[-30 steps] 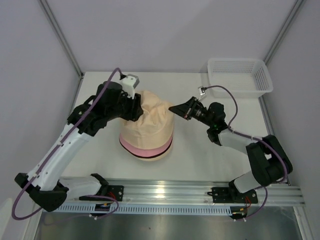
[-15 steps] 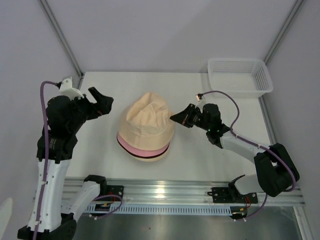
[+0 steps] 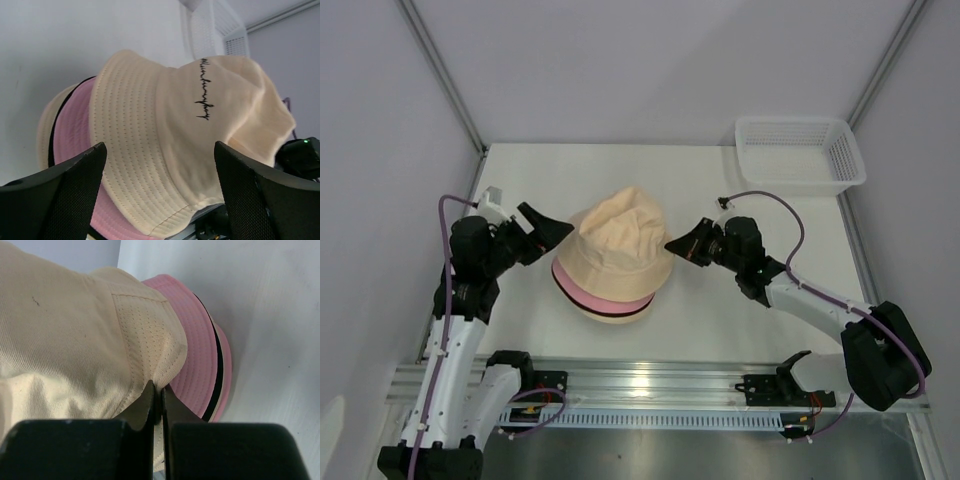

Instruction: Stack the hats

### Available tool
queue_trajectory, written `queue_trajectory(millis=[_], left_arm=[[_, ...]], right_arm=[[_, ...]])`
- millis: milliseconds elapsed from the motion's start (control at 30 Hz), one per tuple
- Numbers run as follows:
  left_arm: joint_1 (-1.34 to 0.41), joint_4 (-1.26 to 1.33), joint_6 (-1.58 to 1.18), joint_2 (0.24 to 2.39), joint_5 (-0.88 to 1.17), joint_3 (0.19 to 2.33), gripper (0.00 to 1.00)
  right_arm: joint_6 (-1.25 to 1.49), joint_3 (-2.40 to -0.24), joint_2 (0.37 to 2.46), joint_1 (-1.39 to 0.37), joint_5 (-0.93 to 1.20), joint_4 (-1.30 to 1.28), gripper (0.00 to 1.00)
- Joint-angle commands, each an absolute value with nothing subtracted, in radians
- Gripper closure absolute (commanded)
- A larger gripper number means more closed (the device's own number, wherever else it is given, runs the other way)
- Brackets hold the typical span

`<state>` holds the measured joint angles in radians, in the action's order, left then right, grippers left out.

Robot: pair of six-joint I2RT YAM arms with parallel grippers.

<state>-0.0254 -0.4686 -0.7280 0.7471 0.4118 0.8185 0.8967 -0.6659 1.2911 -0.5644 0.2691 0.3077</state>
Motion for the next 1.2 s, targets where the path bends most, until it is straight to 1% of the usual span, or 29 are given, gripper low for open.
queue_trajectory(millis=[0,67,167,267,333,367,433,600,733,767,833,900,933,967,1000,1033,1167], left_arm=[[-0.017,-0.336,-0.802,0.709,0.471,0.793,0.11],[-0.017,-0.330,-0.811,0.697,0.454,0.763,0.13],[-0.017,-0.333,-0.822,0.692,0.439,0.724,0.14],[-0.017,-0.373,-0.819,0.686,0.371,0.697,0.13],[-0.011,-0.351,-0.843,0.672,0.365,0.658,0.13],[-0.005,-0.332,-0.857,0.666,0.379,0.646,0.17],[0.032,-0.256,-0.915,0.664,0.428,0.586,0.20],[0.037,-0.152,-0.992,0.680,0.479,0.537,0.23],[0.037,-0.063,-1.032,0.690,0.514,0.511,0.32],[0.035,-0.054,-1.037,0.693,0.523,0.509,0.37],[0.037,-0.032,-1.048,0.695,0.534,0.503,0.44],[0.037,-0.026,-1.055,0.698,0.541,0.505,0.56],[0.035,-0.022,-1.054,0.698,0.543,0.500,0.70],[0.035,-0.031,-1.054,0.698,0.543,0.506,0.81],[0.035,-0.043,-1.042,0.698,0.532,0.511,0.94],[0.035,-0.064,-1.029,0.696,0.525,0.531,0.99],[0.035,-0.181,-0.956,0.678,0.488,0.623,0.99]], right_arm=[[0.881,-0.650,1.293,-0.572,0.250,0.295,1.00],[0.881,-0.655,1.298,-0.574,0.253,0.291,1.00],[0.879,-0.664,1.298,-0.575,0.239,0.272,1.00],[0.880,-0.670,1.295,-0.575,0.230,0.259,1.00],[0.882,-0.672,1.293,-0.578,0.224,0.255,1.00],[0.887,-0.670,1.292,-0.580,0.222,0.253,1.00],[0.890,-0.672,1.293,-0.583,0.219,0.252,1.00],[0.891,-0.684,1.301,-0.587,0.219,0.250,1.00],[0.890,-0.695,1.315,-0.594,0.224,0.250,1.00],[0.890,-0.698,1.319,-0.595,0.222,0.250,1.00],[0.894,-0.695,1.322,-0.595,0.222,0.255,1.00],[0.900,-0.695,1.325,-0.598,0.224,0.259,1.00],[0.907,-0.695,1.325,-0.598,0.224,0.261,1.00],[0.910,-0.696,1.325,-0.600,0.225,0.261,1.00],[0.914,-0.703,1.321,-0.600,0.224,0.252,1.00],[0.919,-0.709,1.318,-0.600,0.225,0.242,1.00],[0.919,-0.771,1.293,-0.607,0.206,0.109,1.00]])
